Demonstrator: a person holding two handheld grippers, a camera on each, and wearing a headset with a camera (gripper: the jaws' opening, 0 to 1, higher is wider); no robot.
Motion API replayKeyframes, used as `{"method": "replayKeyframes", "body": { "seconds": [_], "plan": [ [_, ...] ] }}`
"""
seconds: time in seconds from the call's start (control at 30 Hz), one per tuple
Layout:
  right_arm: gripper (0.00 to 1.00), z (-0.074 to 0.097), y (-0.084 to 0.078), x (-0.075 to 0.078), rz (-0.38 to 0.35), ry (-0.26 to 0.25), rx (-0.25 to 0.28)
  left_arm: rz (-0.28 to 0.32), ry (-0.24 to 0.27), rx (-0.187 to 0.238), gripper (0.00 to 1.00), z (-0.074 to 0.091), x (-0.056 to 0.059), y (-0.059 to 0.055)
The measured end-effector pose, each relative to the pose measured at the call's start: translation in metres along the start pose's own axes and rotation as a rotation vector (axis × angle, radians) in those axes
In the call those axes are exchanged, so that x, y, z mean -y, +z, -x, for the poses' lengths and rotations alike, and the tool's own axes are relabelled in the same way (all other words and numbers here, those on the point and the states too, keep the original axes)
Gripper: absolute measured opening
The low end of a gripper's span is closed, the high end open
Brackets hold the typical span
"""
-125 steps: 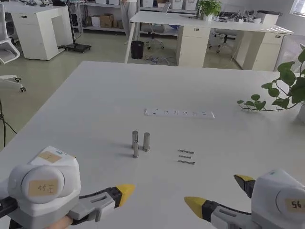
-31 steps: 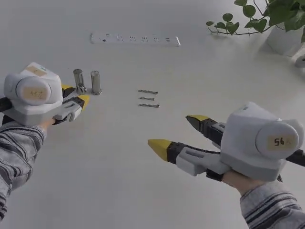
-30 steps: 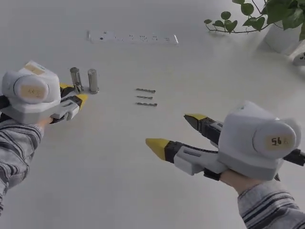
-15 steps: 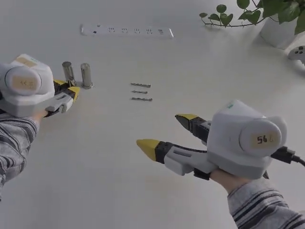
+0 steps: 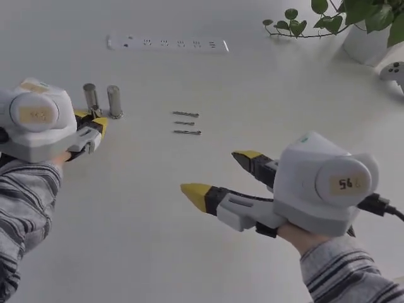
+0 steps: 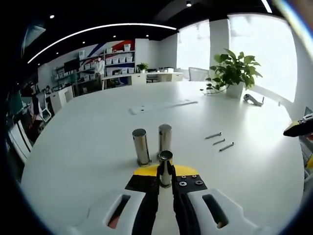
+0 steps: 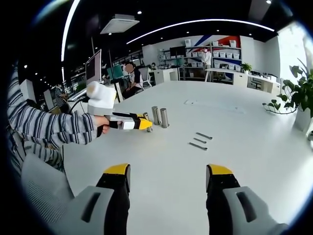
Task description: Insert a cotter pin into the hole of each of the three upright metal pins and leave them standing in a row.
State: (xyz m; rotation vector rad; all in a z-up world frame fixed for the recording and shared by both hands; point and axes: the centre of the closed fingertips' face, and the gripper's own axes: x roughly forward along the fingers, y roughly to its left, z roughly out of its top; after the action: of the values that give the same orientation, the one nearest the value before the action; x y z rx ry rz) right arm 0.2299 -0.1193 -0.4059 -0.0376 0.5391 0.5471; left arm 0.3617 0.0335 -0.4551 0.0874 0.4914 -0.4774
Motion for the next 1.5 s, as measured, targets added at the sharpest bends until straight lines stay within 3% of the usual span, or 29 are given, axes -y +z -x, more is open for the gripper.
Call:
{"method": "replayKeyframes", "body": {
  "seconds": [0.2,0.67,0.83,1.0,1.37,1.5],
  "plan": [
    [0.59,0.004,-0.001,-0.003,-0.002,0.003,-0.001,-0.017,0.018,-0.013,0.05,0.014,0.016,-0.007],
    [0.58,0.011,-0.004,-0.008,0.005,0.014,-0.005,0.037,0.059,-0.024,0.05,0.038,0.046,-0.024],
    [0.58,0.013,-0.006,-0.01,0.009,0.02,-0.008,0.021,0.073,-0.031,0.05,0.041,0.049,-0.03],
    [0.58,0.014,-0.005,-0.01,0.033,0.028,-0.012,0.046,0.066,-0.033,0.06,0.042,0.052,-0.035],
    [0.57,0.013,-0.002,-0.006,0.047,0.026,-0.013,0.022,0.07,-0.029,0.06,0.038,0.051,-0.035],
    [0.57,0.011,-0.004,-0.002,0.068,0.024,-0.033,0.019,0.08,-0.031,0.15,0.038,0.049,-0.035]
  ]
}}
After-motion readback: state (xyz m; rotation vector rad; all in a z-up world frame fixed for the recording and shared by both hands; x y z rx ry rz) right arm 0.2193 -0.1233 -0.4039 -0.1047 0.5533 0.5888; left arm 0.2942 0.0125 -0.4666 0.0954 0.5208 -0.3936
